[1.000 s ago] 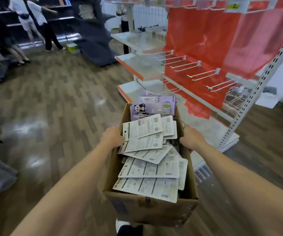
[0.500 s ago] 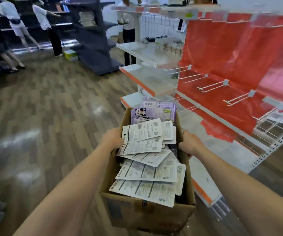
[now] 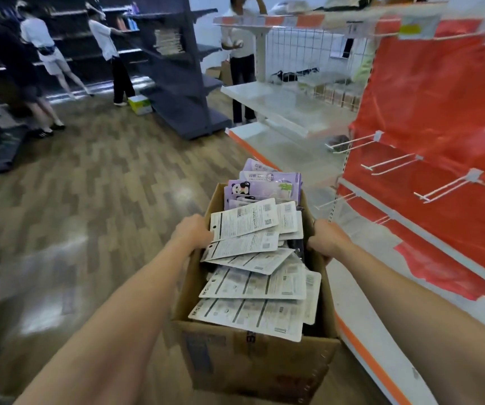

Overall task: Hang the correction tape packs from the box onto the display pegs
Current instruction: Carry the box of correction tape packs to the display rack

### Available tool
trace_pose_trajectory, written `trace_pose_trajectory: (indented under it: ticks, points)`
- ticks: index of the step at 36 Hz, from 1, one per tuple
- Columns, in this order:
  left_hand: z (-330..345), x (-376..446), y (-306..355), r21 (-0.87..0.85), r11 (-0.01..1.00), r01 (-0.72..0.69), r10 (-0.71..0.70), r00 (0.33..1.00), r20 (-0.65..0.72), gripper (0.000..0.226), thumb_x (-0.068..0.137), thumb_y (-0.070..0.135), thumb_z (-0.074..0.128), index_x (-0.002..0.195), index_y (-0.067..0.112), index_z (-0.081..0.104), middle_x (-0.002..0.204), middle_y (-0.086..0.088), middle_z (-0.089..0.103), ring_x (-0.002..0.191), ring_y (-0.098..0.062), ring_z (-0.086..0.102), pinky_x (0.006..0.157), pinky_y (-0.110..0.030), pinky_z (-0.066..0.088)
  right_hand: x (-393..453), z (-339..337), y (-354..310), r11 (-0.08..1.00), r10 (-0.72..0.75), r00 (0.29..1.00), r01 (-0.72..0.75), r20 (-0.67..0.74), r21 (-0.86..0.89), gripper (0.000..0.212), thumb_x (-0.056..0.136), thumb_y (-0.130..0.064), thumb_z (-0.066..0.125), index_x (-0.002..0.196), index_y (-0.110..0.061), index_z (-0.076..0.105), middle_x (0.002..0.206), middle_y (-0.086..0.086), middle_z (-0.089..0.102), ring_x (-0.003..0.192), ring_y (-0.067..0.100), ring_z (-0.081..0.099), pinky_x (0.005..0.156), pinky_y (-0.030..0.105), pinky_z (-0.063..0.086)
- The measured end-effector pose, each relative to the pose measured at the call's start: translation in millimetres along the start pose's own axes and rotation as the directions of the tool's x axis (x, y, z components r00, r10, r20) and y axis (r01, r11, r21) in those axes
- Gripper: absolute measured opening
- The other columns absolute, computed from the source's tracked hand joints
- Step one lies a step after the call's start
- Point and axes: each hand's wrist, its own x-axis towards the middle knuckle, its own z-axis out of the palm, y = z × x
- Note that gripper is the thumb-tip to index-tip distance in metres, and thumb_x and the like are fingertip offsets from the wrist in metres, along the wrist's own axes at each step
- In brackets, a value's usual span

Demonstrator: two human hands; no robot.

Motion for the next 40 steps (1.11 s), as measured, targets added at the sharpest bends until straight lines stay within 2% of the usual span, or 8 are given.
trace_pose_trajectory:
  ticks: [4,9,16,20,22,27,33,40]
  points:
    - [-9,49,0,0.005,1.000,-0.021,0.021,1.000,-0.018,0.010,0.089,0.015,0.050,0.093,0.006,0.048,0.112,-0.019,0.060,0.098,-0.034,0.057,0.077,-0.036,0.047,36,-7,-23,1.000,0.007,1.000,-0.007,-0.028,0.006,0.019,0.083,-0.001,0.050,0.098,-0.011,0.044,0.079,0.006,0.056,0.047,0.023,0.060,0.040,0.028,0.047]
    - [-15,114,-6,-0.016,0.998,-0.058,0.058,0.998,-0.002,0.010,0.087,0.015,0.051,0.086,0.006,0.050,0.104,-0.017,0.062,0.087,-0.031,0.056,0.075,-0.036,0.049,81,-8,-49,0.999,0.049,0.997,-0.049,-0.064,-0.009,0.019,0.083,-0.003,0.048,0.096,-0.014,0.039,0.078,0.004,0.053,0.049,0.024,0.060,0.042,0.028,0.047]
    - [-31,212,-13,0.052,0.981,-0.186,0.183,0.981,0.069,0.026,0.087,0.013,0.051,0.109,0.002,0.057,0.114,-0.016,0.062,0.105,-0.033,0.059,0.086,-0.037,0.051,136,9,-84,0.983,0.184,0.974,-0.181,-0.128,0.036,0.018,0.085,-0.002,0.048,0.099,-0.010,0.039,0.084,0.010,0.056,0.057,0.031,0.064,0.048,0.034,0.053]
    - [-43,265,-12,0.102,0.946,-0.309,0.296,0.947,0.121,0.026,0.089,0.014,0.050,0.111,0.002,0.056,0.115,-0.017,0.062,0.107,-0.035,0.059,0.087,-0.038,0.049,153,23,-104,0.961,0.272,0.949,-0.259,-0.162,0.099,0.020,0.085,0.000,0.050,0.084,-0.015,0.036,0.080,0.006,0.054,0.050,0.022,0.055,0.043,0.030,0.047]
    - [-49,289,-6,0.121,0.919,-0.375,0.358,0.923,0.142,0.028,0.090,0.013,0.049,0.114,0.001,0.055,0.117,-0.019,0.062,0.108,-0.035,0.059,0.087,-0.039,0.049,161,29,-110,0.939,0.341,0.921,-0.322,-0.189,0.123,0.020,0.085,-0.002,0.051,0.095,-0.011,0.035,0.088,0.011,0.057,0.051,0.019,0.051,0.045,0.029,0.044]
    - [-50,334,22,0.150,0.842,-0.519,0.485,0.848,0.212,0.018,0.090,0.010,0.049,0.104,0.004,0.057,0.112,-0.017,0.062,0.103,-0.033,0.058,0.084,-0.038,0.048,179,39,-111,0.859,0.500,0.847,-0.457,-0.180,0.232,0.023,0.085,-0.003,0.050,0.102,-0.007,0.034,0.073,0.008,0.051,0.049,0.026,0.059,0.055,0.038,0.053]
    - [-24,376,72,0.110,0.744,-0.659,0.597,0.730,0.334,0.025,0.092,0.011,0.049,0.113,0.001,0.059,0.114,-0.014,0.063,0.108,-0.031,0.058,0.078,-0.030,0.042,198,34,-92,0.769,0.634,0.743,-0.575,-0.215,0.280,0.024,0.087,-0.005,0.048,0.104,-0.009,0.030,0.071,0.007,0.052,0.043,0.022,0.057,0.050,0.034,0.050]
    - [19,406,130,-0.002,0.618,-0.786,0.703,0.551,0.449,0.020,0.090,0.009,0.050,0.104,0.001,0.063,0.107,-0.016,0.065,0.104,-0.031,0.060,0.089,-0.038,0.049,214,28,-58,0.643,0.764,0.593,-0.676,-0.253,0.359,0.023,0.088,-0.007,0.050,0.101,-0.010,0.031,0.091,0.012,0.055,0.053,0.023,0.053,0.061,0.032,0.045]
